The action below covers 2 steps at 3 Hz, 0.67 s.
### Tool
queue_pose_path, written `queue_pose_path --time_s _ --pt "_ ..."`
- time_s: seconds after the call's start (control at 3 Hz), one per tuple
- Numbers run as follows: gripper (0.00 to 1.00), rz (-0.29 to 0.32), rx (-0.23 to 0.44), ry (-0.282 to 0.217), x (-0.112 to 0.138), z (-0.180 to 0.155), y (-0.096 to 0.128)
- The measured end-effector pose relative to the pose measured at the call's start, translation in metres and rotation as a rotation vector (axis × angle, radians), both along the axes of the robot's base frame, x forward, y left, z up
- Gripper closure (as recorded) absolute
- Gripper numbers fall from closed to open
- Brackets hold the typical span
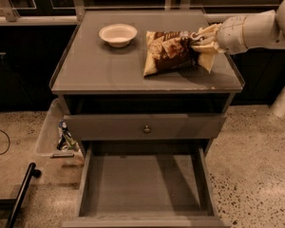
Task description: Pick brown chip bag from middle drawer and place on counter
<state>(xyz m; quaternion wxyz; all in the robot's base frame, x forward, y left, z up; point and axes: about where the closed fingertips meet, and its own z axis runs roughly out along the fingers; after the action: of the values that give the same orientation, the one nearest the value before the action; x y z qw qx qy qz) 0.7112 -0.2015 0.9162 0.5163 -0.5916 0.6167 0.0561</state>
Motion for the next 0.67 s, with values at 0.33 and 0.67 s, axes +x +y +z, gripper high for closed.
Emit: queue_pose_path --time_s 0.33,0.67 --pt "0.57 0.000 0.000 0.000 0.0000 0.0000 0.0000" --pt "0.34 0.000 0.000 0.000 0.0000 0.0000 0.0001"
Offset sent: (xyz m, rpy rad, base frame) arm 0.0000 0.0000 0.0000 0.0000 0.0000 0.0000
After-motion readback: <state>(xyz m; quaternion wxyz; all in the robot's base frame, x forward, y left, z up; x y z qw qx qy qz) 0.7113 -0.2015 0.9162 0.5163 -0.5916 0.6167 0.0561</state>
